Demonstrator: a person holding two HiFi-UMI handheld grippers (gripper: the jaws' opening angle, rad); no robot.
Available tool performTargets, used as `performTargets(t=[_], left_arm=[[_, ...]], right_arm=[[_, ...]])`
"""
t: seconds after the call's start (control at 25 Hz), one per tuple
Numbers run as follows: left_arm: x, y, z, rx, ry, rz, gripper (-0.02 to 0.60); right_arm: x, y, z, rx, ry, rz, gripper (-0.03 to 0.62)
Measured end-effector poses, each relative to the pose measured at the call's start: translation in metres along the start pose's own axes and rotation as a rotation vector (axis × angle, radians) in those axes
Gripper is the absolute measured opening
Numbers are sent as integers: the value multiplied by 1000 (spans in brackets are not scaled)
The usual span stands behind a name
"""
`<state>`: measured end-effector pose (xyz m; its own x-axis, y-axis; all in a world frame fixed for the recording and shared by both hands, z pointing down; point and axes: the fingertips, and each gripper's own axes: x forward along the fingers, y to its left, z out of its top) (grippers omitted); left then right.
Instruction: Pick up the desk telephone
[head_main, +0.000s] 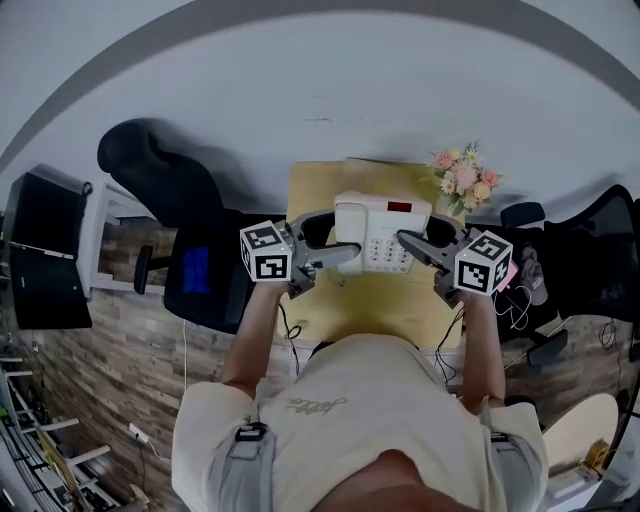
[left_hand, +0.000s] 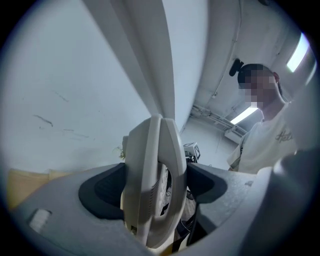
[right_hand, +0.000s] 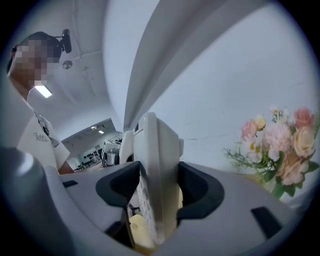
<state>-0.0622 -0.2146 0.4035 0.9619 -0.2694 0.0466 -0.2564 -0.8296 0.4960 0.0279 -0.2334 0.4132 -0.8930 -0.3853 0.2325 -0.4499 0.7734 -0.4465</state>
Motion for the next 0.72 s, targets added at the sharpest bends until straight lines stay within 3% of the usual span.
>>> performTargets(t=[0.32, 0.72], left_arm=[[-4, -23, 48, 115, -64, -16, 373], [-1, -52, 102, 199, -117, -31, 373]], right_arm=[[-11, 24, 54, -124, -52, -10, 225], [-28, 48, 111, -246, -112, -27, 225]])
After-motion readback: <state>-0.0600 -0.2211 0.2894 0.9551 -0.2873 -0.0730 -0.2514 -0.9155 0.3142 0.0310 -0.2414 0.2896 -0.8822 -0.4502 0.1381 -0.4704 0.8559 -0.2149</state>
